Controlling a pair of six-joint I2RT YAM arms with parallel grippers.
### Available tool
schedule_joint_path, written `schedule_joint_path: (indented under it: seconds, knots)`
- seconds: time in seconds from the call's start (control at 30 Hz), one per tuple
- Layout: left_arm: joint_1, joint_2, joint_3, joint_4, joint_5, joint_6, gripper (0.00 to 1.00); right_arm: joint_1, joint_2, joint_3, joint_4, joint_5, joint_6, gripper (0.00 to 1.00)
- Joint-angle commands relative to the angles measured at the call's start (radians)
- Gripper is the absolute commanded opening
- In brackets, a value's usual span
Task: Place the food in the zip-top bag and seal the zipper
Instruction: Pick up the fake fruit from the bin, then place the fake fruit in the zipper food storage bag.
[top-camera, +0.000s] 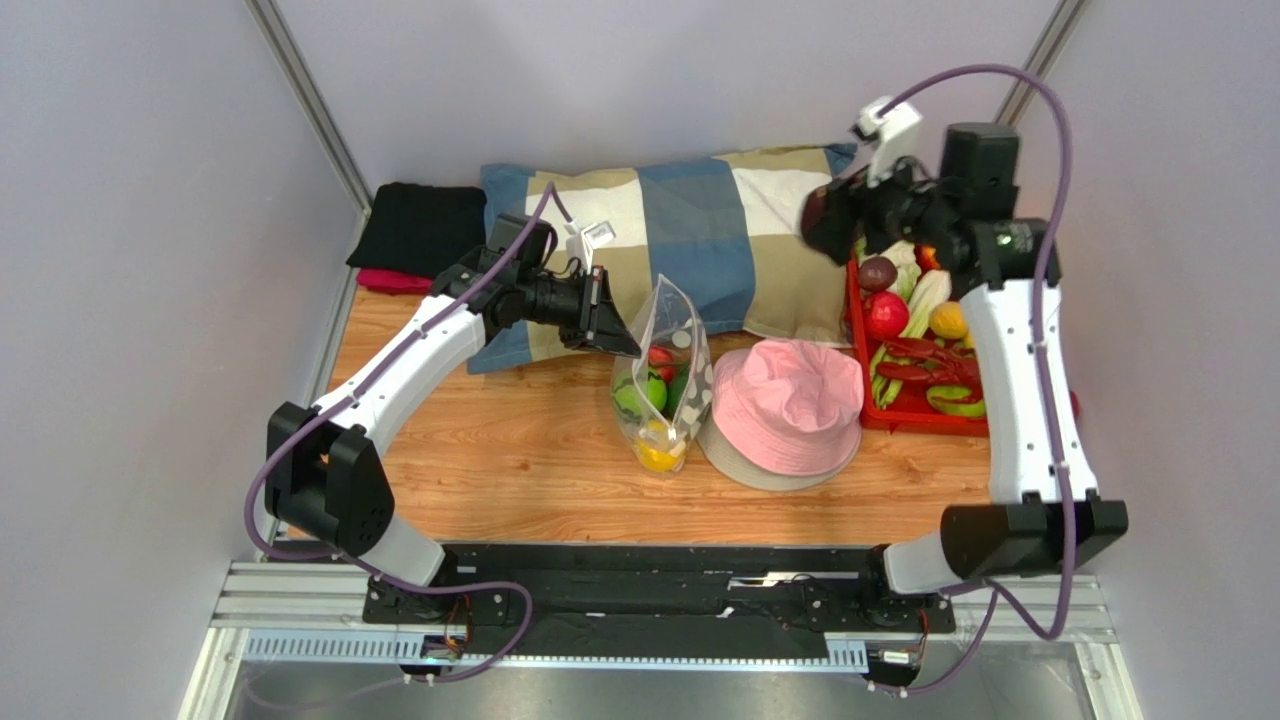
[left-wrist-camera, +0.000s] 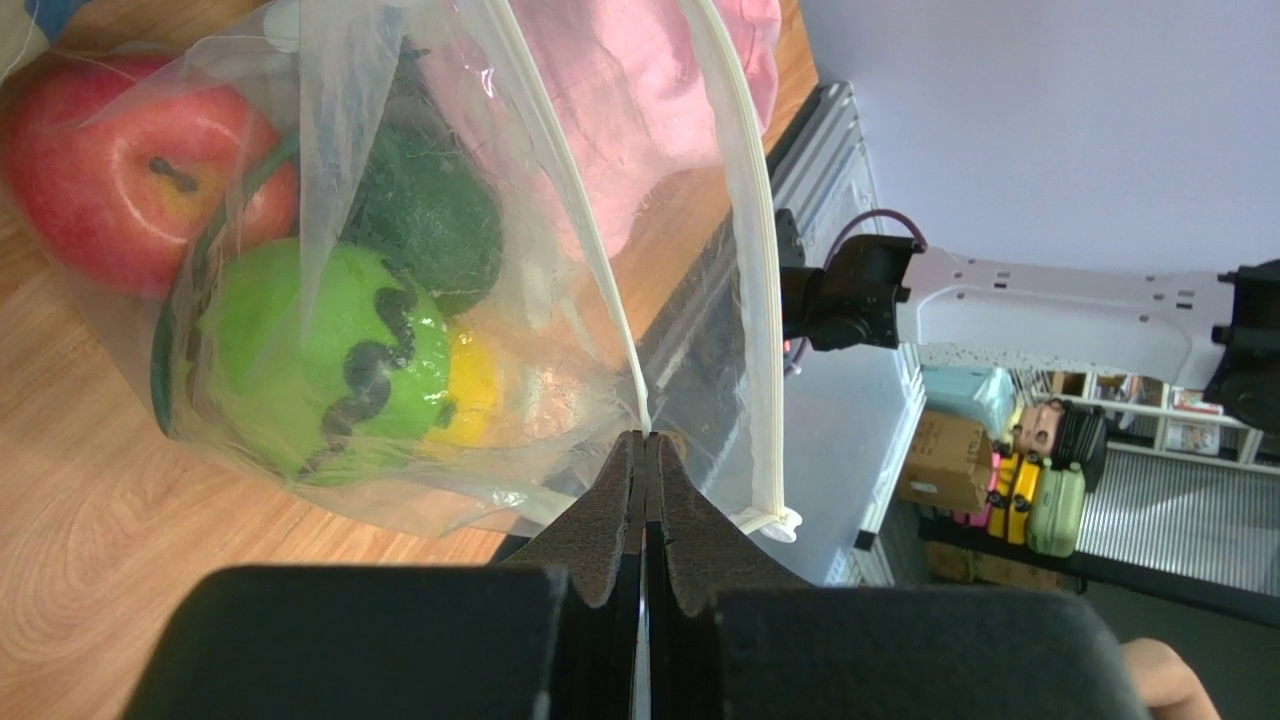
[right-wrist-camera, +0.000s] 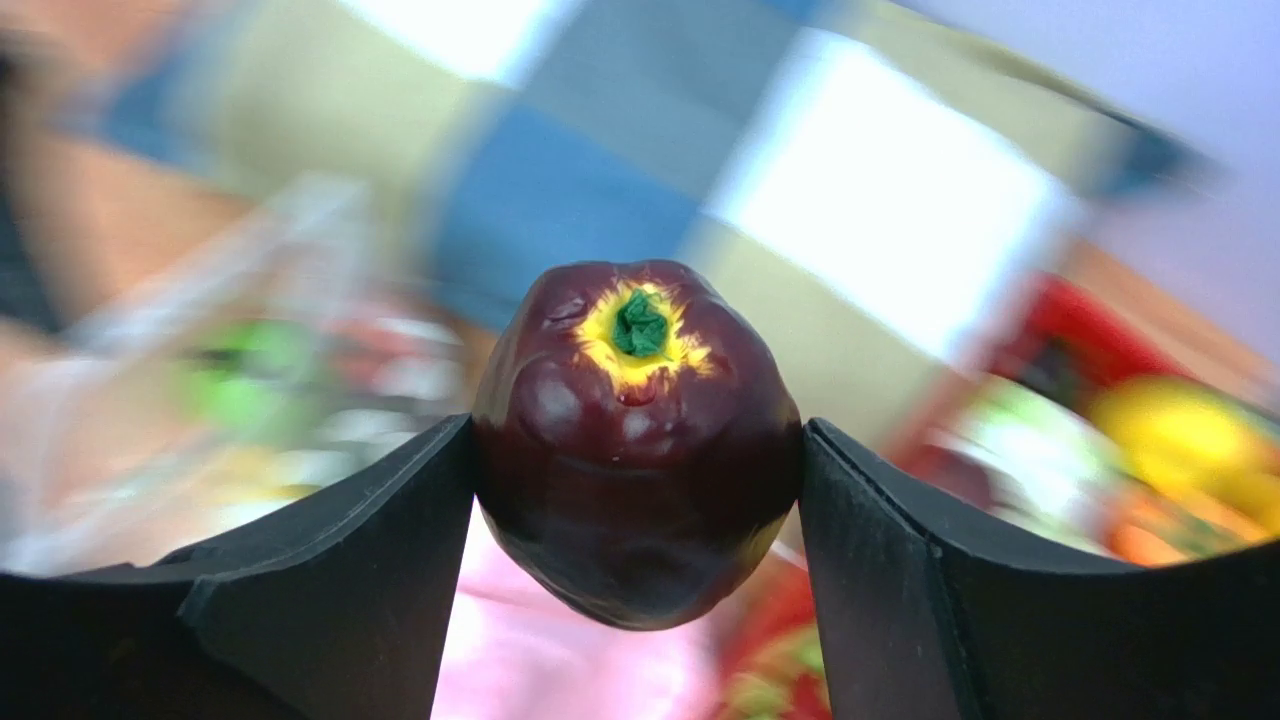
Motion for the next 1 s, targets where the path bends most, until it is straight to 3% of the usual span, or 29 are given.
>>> schedule_joint_path:
  seconds: [0.0, 0.13, 0.3, 0.47, 0.57, 0.6, 0.67, 0.7, 0.73, 0.97]
  knots:
    - [0.004, -0.012, 0.047, -0.010, 0.037, 0.007, 0.00, 0.215, -0.063, -0.135, 0.070, -0.157, 0.292, 0.41]
    - [0.004, -0.013, 0.052, -0.010, 0.051, 0.001, 0.00, 0.389, -0.109, -0.256, 0.284, -0.132, 0.459, 0.40]
    - [0.004, -0.024, 0.056, -0.014, 0.050, 0.000, 0.00, 0.539, -0.050, -0.331, 0.292, -0.042, 0.478, 0.39]
    - [0.003, -0.035, 0.052, -0.024, 0.050, 0.001, 0.00, 0.553, -0.008, -0.365, 0.254, 0.017, 0.470, 0.38]
    - [0.004, -0.041, 0.047, -0.025, 0.051, 0.000, 0.00, 0.569, 0.016, -0.358, 0.220, 0.032, 0.452, 0.55]
    - [0.003, -0.044, 0.047, -0.028, 0.054, 0.000, 0.00, 0.585, 0.021, -0.353, 0.205, 0.034, 0.441, 0.68]
    - [0.004, -0.048, 0.046, -0.030, 0.057, -0.004, 0.00, 0.611, 0.026, -0.336, 0.162, 0.014, 0.394, 0.82]
    - [0.004, -0.052, 0.046, -0.031, 0.059, -0.007, 0.00, 0.639, 0.024, -0.329, 0.148, 0.008, 0.375, 0.96]
    - [0.004, -0.059, 0.046, -0.034, 0.057, -0.010, 0.00, 0.653, 0.019, -0.312, 0.116, 0.008, 0.328, 1.00]
    - [0.004, -0.108, -0.039, -0.002, 0.065, -0.097, 0.00, 0.661, -0.089, -0.290, 0.048, 0.034, 0.263, 1.00]
